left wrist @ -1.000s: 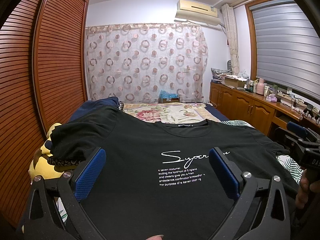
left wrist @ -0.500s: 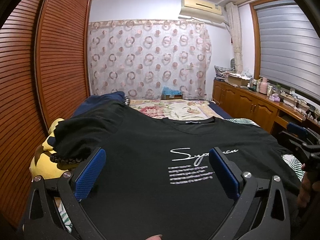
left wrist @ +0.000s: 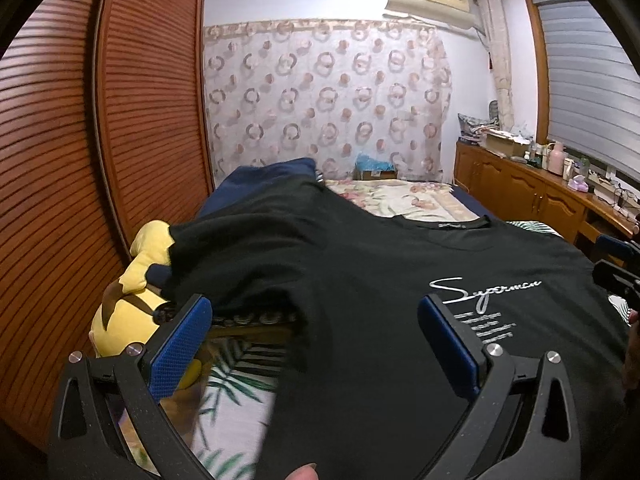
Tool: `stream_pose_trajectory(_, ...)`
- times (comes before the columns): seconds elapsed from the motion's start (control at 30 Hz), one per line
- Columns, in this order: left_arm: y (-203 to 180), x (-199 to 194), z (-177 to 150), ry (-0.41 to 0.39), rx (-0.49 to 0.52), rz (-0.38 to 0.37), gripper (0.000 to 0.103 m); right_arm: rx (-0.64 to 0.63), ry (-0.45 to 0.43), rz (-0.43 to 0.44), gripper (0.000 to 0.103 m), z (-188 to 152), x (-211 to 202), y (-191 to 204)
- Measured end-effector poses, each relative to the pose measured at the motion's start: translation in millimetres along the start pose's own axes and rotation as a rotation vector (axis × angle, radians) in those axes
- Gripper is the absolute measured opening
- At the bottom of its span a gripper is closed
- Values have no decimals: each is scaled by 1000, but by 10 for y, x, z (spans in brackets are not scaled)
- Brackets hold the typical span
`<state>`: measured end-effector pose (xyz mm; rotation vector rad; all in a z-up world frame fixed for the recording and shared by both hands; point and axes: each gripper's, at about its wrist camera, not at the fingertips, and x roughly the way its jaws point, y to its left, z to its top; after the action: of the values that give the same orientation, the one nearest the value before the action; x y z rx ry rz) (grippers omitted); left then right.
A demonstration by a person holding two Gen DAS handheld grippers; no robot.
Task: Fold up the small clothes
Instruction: 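Grasp the black T-shirt's sleeve edge with the left gripper and lift it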
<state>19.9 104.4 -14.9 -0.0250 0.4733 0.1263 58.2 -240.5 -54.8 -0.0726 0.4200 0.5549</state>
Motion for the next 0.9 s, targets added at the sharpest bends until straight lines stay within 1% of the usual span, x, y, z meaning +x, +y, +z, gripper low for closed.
stream_pose_trajectory(0.17,254,101,59,12,-12,-3,102,-16,21,28,103,60,88,-94)
stream_pose_trajectory(0.23,369,147,107,15,-22,-8,94,-29,30,42,103,94,150,-88)
stream_pose_trajectory(0.27,419,173,133,21,-23,-7,91,-37,36,49,103,110,176,-94)
stream_pose_trajectory(0.33,528,249,184,31,-32,-2,81,-51,48,60,103,144,237,-109)
stream_pose_trajectory(0.37,574,279,197,38,-38,0,79,-55,54,67,103,165,269,-119)
stream_pose_trajectory(0.4,628,321,213,44,-46,5,75,-57,60,76,103,189,306,-110)
stream_pose_trajectory(0.43,690,368,233,52,-53,13,73,-55,68,87,103,210,340,-107)
stream_pose_trajectory(0.57,882,543,276,78,-67,47,72,-39,84,116,103,260,415,-177)
stream_pose_trajectory(0.6,918,590,284,87,-67,55,69,-36,83,119,103,261,415,-183)
stream_pose_trajectory(0.63,951,645,295,97,-65,58,64,-34,83,122,103,263,420,-185)
stream_pose_trajectory(0.7,978,689,306,101,-62,40,59,-34,82,128,103,234,427,-187)
stream_pose_trajectory(0.73,987,718,317,104,-56,32,58,-35,85,129,103,224,433,-189)
stream_pose_trajectory(0.8,1001,776,334,122,-42,45,53,-36,93,131,103,207,452,-199)
stream_pose_trajectory(0.87,1027,828,344,137,-41,42,50,-33,94,131,103,198,449,-142)
stream_pose_trajectory(0.9,1042,847,346,145,-44,37,45,-33,95,131,103,193,447,-148)
